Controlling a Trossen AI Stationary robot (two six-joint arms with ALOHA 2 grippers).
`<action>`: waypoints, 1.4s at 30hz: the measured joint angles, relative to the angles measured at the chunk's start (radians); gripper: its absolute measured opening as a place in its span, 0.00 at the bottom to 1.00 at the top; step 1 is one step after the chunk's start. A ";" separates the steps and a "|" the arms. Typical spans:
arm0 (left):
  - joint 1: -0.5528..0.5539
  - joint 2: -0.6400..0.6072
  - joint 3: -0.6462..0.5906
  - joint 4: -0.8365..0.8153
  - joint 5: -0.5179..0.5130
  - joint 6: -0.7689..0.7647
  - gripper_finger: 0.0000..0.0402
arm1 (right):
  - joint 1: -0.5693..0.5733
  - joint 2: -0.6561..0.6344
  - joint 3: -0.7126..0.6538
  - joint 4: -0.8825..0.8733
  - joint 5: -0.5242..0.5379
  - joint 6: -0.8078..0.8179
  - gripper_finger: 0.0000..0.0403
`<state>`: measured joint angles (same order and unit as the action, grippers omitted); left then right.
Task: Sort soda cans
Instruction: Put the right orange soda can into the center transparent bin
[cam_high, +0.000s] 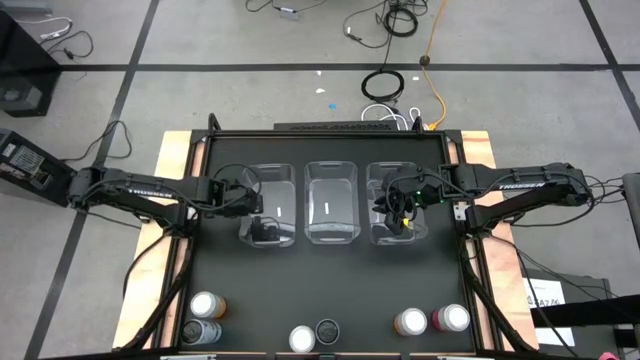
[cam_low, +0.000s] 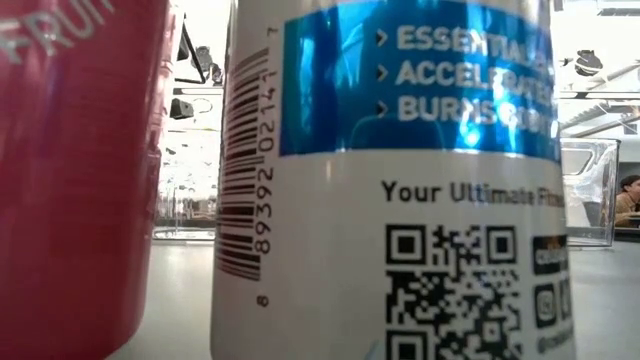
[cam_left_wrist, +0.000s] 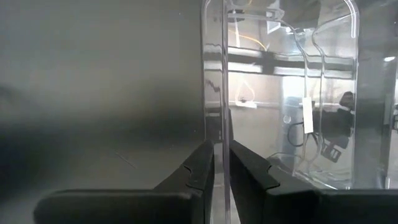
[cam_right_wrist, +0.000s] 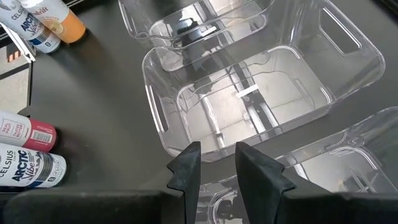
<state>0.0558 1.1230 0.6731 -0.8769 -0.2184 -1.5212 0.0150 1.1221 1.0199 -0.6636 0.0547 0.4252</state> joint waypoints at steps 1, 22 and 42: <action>0.001 -0.002 0.000 -0.003 0.001 0.012 0.14 | 0.000 0.000 0.000 0.000 0.000 0.000 0.23; 0.002 -0.207 0.000 -0.005 0.003 0.142 0.14 | 0.000 0.000 0.000 0.000 -0.002 0.022 0.23; 0.002 -0.504 0.000 0.210 0.059 0.646 0.14 | 0.000 0.000 0.000 0.000 -0.003 0.125 0.23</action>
<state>0.0574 0.6193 0.6727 -0.6667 -0.1595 -0.8748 0.0150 1.1221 1.0198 -0.6632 0.0518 0.5504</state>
